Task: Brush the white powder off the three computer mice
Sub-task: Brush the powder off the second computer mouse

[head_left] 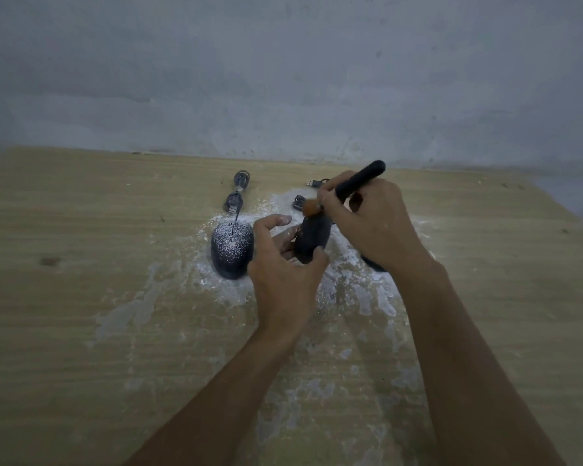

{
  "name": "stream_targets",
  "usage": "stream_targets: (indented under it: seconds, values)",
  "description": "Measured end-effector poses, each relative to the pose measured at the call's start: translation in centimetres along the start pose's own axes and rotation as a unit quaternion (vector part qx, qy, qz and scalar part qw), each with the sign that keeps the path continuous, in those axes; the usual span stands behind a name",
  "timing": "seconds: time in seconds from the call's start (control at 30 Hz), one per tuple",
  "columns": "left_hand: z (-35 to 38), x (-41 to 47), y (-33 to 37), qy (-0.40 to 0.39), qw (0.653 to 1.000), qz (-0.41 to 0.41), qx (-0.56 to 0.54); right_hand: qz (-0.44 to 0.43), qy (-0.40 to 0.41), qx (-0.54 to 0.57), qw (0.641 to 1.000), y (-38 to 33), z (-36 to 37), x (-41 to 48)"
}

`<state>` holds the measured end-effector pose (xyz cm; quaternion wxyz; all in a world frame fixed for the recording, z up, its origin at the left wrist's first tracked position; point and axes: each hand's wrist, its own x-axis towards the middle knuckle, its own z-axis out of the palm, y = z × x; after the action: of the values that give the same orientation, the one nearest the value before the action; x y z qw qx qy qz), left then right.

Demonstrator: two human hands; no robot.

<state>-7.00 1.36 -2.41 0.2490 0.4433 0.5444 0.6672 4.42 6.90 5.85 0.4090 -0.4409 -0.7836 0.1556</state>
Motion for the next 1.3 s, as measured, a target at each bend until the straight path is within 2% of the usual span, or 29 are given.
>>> stream_targets:
  seconds: [0.1, 0.13, 0.23, 0.27, 0.37, 0.5, 0.6, 0.67, 0.73, 0.8, 0.87, 1.0, 1.07, 1.2, 1.3]
  values:
    - [-0.2, 0.2, 0.0, 0.005, 1.0, 0.016, 0.015, 0.018, -0.123, 0.057, 0.991, -0.3, -0.8, -0.4]
    - [-0.2, 0.3, 0.0, 0.007, 0.999, 0.025, 0.02, 0.019, -0.115, 0.072, 0.991, -0.3, -0.7, -0.4]
    - [-0.4, 0.4, 0.1, 0.008, 0.999, 0.033, 0.03, 0.019, -0.003, 0.051, 0.999, -0.3, -0.4, -0.4]
    - [-0.5, 0.4, 0.1, 0.007, 0.999, 0.035, 0.033, 0.013, -0.01, 0.04, 0.999, -0.4, -0.4, -0.5]
    - [-0.7, 0.4, 0.0, -0.001, 0.998, 0.047, 0.046, 0.005, -0.11, 0.064, 0.992, -0.9, 0.1, -0.9]
    - [-0.8, 0.6, 0.0, 0.001, 0.998, 0.04, 0.042, -0.002, -0.009, 0.062, 0.998, -0.5, 0.2, -0.9]
    - [-0.9, 0.5, 0.0, -0.006, 0.997, 0.057, 0.055, -0.001, -0.1, 0.071, 0.993, -0.4, 0.2, -1.3]
    - [-0.9, 0.5, 0.0, -0.008, 0.997, 0.056, 0.05, 0.006, -0.074, 0.105, 0.992, -0.2, 0.4, -1.4]
    - [-0.8, 0.5, 0.0, -0.011, 0.998, 0.052, 0.047, 0.004, -0.044, 0.091, 0.995, -0.1, 0.4, -1.4]
    - [-0.8, 0.4, -0.1, -0.011, 0.998, 0.048, 0.046, -0.003, -0.096, 0.083, 0.992, -0.2, 0.5, -1.5]
    - [-1.0, 0.4, -0.2, -0.008, 0.999, 0.027, 0.028, 0.008, -0.102, 0.116, 0.988, -0.2, 0.3, -1.7]
    - [-1.0, 0.7, -0.2, 0.0, 0.995, -0.075, -0.063, 0.057, 0.041, 0.143, 0.987, 1.1, -0.7, -1.5]
    - [-0.9, 0.9, -0.1, 0.006, 0.986, -0.139, -0.088, 0.073, 0.029, 0.125, 0.989, 1.8, -0.7, -1.7]
    - [-0.8, 1.4, 0.1, 0.012, 0.972, -0.209, -0.107, 0.073, -0.072, 0.108, 0.989, 2.4, -0.6, -2.6]
    - [-0.8, 1.5, 0.0, 0.01, 0.967, -0.224, -0.12, 0.087, -0.018, 0.161, 0.983, 2.8, -0.6, -2.2]
